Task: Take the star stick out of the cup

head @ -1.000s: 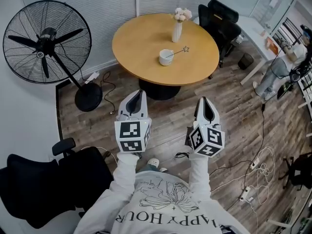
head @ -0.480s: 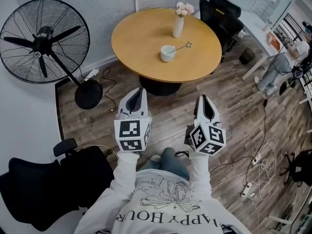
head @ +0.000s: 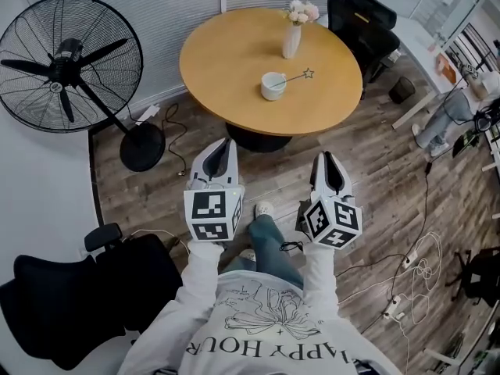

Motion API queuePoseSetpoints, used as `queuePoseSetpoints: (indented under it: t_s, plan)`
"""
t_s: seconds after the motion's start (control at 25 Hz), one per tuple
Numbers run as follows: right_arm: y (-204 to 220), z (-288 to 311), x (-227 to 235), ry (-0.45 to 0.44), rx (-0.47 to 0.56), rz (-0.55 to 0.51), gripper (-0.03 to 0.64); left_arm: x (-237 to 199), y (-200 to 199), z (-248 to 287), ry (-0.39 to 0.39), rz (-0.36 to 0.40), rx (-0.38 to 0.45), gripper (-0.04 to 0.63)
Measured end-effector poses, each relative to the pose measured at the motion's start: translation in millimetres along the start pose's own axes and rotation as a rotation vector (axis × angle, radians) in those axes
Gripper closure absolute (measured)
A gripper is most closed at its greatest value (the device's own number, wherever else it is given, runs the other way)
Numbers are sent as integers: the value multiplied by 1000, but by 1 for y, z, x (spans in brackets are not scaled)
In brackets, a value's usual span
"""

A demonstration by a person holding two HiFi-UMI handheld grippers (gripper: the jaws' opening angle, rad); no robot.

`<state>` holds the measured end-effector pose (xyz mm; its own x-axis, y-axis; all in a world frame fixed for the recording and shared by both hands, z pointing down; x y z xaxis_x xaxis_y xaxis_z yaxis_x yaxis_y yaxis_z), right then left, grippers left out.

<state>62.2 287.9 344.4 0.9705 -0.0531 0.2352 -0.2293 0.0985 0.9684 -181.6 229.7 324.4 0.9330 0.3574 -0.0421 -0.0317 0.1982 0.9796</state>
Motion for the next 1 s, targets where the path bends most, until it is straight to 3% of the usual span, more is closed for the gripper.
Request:
queuePoseSetpoints:
  t_s: [1.0]
  plan:
    - [-33,207,102,-80,-29,45,558,-2,-37,192,-121,9,-14,588]
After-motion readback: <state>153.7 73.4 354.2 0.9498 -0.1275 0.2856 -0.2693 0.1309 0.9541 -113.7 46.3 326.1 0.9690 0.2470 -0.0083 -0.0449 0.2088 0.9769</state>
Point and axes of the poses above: the fingertips, and each gripper's own axes: z forward along the fingers, x to its right, y out of its underside, the point moved 8 cm from there along -z, backward along the fingers, and after that the axes turned 6 degrees about -y, right-handed, at the moved point
